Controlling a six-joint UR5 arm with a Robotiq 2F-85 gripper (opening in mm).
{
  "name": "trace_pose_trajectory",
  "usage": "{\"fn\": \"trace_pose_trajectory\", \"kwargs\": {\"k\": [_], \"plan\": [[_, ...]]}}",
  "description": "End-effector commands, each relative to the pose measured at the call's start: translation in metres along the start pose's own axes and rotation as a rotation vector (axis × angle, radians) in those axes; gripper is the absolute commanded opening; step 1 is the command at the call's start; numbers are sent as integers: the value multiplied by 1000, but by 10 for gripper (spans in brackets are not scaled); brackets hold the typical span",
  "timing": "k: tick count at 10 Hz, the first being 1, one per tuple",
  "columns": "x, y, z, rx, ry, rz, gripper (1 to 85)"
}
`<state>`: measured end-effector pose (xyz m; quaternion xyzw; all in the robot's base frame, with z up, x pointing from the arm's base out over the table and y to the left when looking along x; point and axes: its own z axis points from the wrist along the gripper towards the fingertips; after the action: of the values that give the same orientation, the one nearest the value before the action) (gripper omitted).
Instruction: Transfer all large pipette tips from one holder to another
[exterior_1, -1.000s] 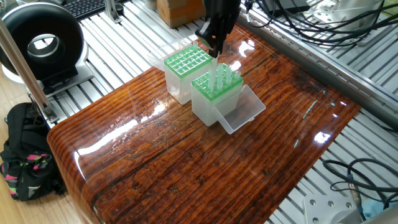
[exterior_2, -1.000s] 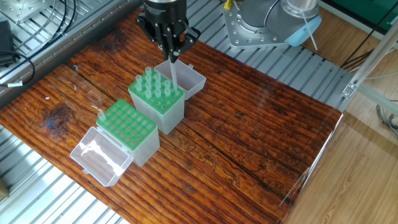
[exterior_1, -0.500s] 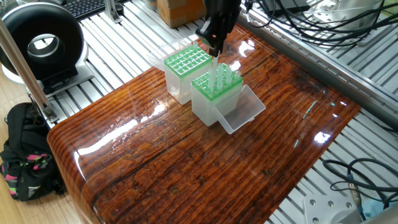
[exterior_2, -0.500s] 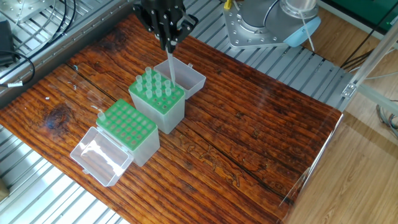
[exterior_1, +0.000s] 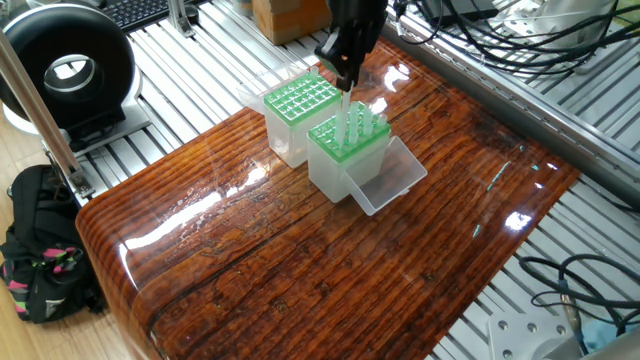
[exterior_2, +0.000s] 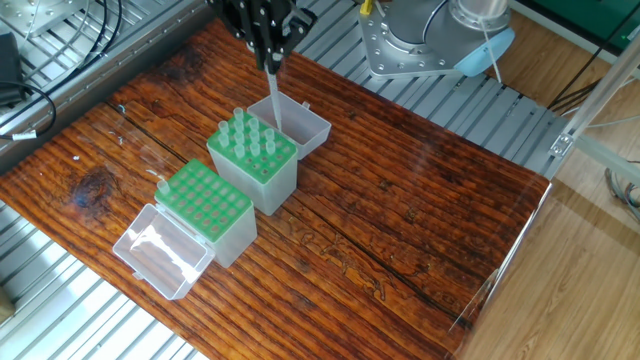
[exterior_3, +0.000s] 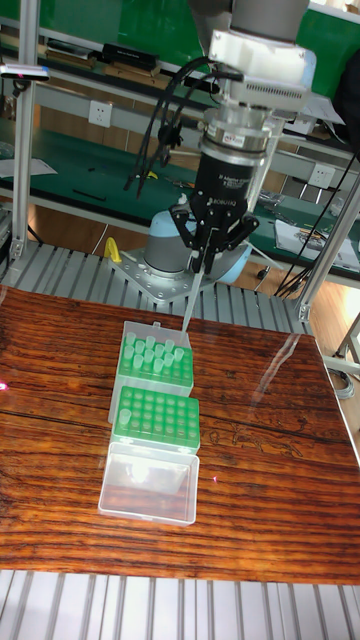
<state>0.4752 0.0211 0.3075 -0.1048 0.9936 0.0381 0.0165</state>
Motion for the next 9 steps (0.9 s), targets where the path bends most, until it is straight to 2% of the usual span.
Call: {"fn": "trace_pose_trajectory", "kwargs": {"k": [1, 2, 3, 7, 8, 9], "plan": [[-12, 3, -23, -64, -94, -37, 87], [-20, -3, -28, -53, -129, -69, 87], [-25, -7, -29, -45, -142, -81, 87], [-40, -10, -31, -53, -179, -92, 87], [-44, -11, -32, -48, -195, -81, 53], [-47, -7, -32, -66, -203, -63, 27]]}}
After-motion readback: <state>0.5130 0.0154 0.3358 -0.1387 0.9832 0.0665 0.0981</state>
